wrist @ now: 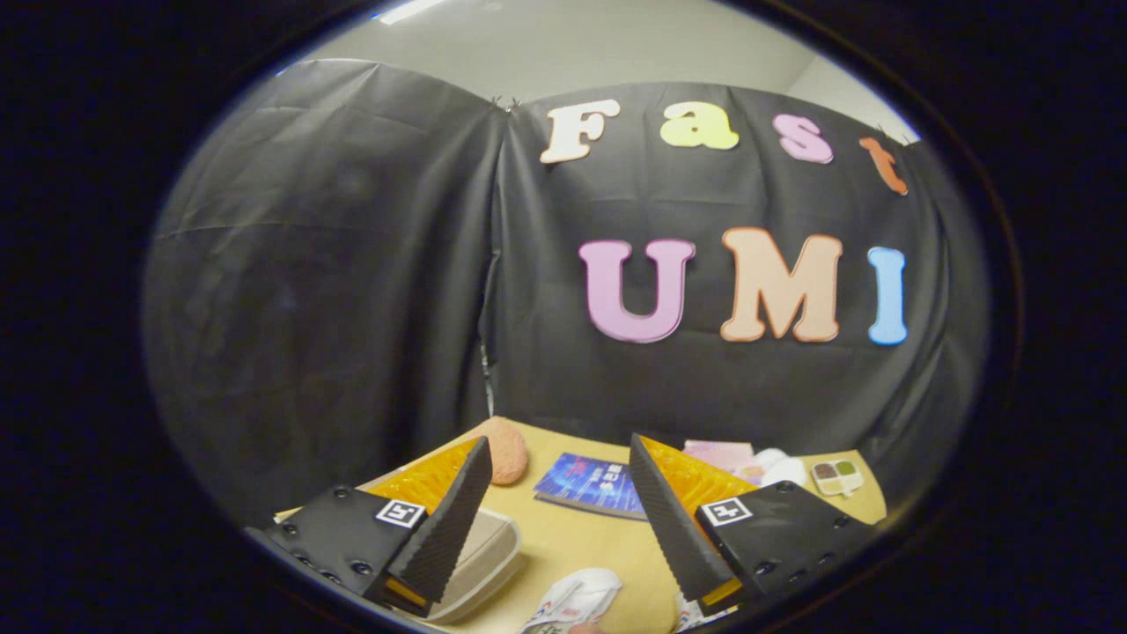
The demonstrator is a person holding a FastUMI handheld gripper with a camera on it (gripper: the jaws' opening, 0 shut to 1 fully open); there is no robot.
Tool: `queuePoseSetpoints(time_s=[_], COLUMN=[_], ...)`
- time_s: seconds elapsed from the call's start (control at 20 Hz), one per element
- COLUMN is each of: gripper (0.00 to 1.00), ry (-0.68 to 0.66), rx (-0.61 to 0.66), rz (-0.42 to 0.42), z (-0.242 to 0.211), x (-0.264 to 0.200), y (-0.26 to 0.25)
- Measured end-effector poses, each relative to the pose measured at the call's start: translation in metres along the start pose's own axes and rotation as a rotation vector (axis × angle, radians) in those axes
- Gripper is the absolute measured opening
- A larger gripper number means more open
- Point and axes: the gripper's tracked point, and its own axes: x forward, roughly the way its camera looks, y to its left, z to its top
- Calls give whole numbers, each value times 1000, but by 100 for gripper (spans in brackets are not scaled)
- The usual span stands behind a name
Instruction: Open the storage box then place both shoes into the box .Put the left shoe in first, then the right shoe, with the right side of both shoes facing outward in a uniform manner.
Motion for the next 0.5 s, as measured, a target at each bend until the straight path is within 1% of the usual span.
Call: queuePoseSetpoints(time_s=[0.3, 0.5], gripper=[97, 96], ry=[185, 297], rx=[143, 264], rz=[59, 86], z=[-87, -140], x=[20, 21], y=[26, 43])
